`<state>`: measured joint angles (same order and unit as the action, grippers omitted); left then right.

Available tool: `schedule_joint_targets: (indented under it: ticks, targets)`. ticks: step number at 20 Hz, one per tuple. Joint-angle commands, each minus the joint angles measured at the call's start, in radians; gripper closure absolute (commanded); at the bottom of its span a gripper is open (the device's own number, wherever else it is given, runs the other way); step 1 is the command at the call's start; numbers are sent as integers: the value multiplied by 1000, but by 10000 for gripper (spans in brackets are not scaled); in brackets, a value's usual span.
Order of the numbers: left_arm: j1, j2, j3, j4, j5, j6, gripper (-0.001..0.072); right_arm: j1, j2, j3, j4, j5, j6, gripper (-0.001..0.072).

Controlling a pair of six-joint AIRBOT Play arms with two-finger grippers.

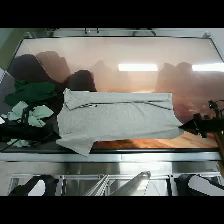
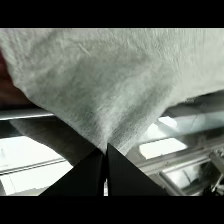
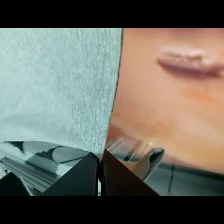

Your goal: Fold the shirts.

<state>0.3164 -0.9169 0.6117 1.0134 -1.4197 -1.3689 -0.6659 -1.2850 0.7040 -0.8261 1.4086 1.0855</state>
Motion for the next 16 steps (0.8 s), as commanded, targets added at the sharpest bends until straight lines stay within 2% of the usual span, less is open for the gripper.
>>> schedule_joint_targets:
  ticks: [1,4,7,12,16]
  targets:
    - [85,6,54,-28,16,30,688,-1,1,14,94,-33,-1,696]
    - [90,-2,156,-110,55,63,688,13,0,14,256,-77,-52,697]
    - [69,-106,292,-124,58,63,687,56,-13,16,391,-160,-109,696]
    - [-41,-399,559,-124,86,65,687,157,-122,23,525,-343,-184,696]
    - [-88,-678,798,-123,82,69,688,210,-250,125,534,-418,-236,696]
